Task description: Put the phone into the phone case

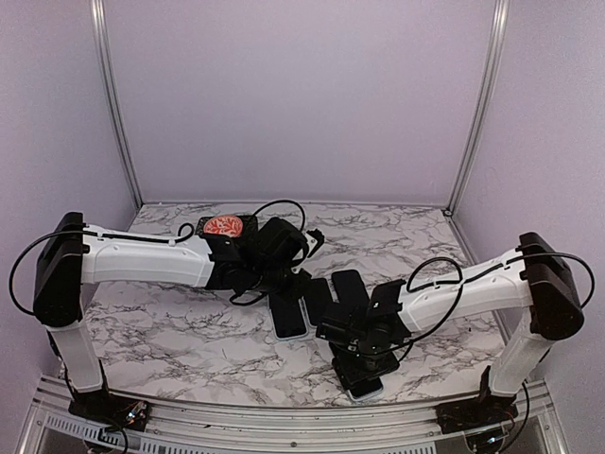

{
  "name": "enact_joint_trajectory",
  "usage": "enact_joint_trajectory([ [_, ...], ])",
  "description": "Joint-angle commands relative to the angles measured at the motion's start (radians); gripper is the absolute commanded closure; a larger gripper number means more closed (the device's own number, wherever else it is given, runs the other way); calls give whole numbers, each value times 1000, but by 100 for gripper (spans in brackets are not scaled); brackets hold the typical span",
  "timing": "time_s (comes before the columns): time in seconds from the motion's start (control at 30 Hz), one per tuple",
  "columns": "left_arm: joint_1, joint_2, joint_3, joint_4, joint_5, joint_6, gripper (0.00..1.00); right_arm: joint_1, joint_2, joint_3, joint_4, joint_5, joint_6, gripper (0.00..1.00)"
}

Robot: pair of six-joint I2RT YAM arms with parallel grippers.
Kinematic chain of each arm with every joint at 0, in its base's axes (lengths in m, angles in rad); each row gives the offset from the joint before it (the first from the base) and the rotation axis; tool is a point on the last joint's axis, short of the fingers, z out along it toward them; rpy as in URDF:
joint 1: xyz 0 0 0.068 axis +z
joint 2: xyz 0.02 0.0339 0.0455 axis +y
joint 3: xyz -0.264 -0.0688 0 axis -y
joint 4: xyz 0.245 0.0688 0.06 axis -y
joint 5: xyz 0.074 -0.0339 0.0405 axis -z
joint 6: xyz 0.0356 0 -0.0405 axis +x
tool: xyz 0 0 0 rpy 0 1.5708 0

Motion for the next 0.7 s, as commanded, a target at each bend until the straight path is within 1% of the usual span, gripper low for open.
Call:
enact_joint_trajectory([
  [0.0,30,-46,-12,19,32,-16,62,17,-66,68,58,157,-21,63],
  [0.03,39,-61,-12,21,45,-30,56,20,-86,80,73,192,-33,65],
  [0.1,59,-105,-21,32,81,-65,39,32,-123,111,122,264,-71,67],
  [0.17,77,-171,-50,79,153,-102,28,45,-161,127,201,343,-132,67],
  [0.23,99,-255,-123,173,268,-147,20,56,-198,126,308,418,-234,67],
  [0.27,116,-298,-160,241,364,-177,18,58,-216,120,364,450,-272,67],
  [0.33,153,-403,-260,367,449,-249,13,59,-252,96,477,497,-354,68],
  [0.4,167,-499,-327,452,460,-272,10,61,-302,60,636,505,-449,69],
  [0.5,166,-547,-340,465,519,-256,10,64,-343,17,808,474,-574,69],
  [0.57,166,-548,-332,465,559,-264,12,64,-348,18,858,470,-631,70],
  [0.67,166,-535,-314,468,577,-281,18,64,-336,38,888,467,-685,70],
])
